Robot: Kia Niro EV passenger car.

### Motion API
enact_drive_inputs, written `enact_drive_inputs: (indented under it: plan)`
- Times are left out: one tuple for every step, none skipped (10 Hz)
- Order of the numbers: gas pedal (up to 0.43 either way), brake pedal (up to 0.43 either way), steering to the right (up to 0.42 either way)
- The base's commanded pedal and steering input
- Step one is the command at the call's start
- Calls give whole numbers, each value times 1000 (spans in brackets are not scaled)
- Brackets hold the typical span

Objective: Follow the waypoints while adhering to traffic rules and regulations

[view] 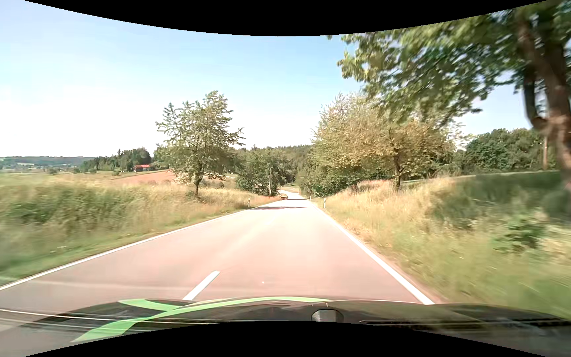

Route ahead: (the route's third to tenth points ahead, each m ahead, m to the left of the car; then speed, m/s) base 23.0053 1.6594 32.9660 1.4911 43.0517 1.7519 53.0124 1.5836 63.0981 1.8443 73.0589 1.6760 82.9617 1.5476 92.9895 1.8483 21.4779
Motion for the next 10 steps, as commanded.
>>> enact_drive_inputs:
  plan:
    - [110, 0, 0]
    - [98, 0, 0]
    - [79, 0, 0]
    - [47, 0, 0]
    - [39, 0, 0]
    - [39, 0, 0]
    - [39, 0, 0]
    - [0, 0, 0]
    - [0, 0, 0]
    - [0, 0, 0]
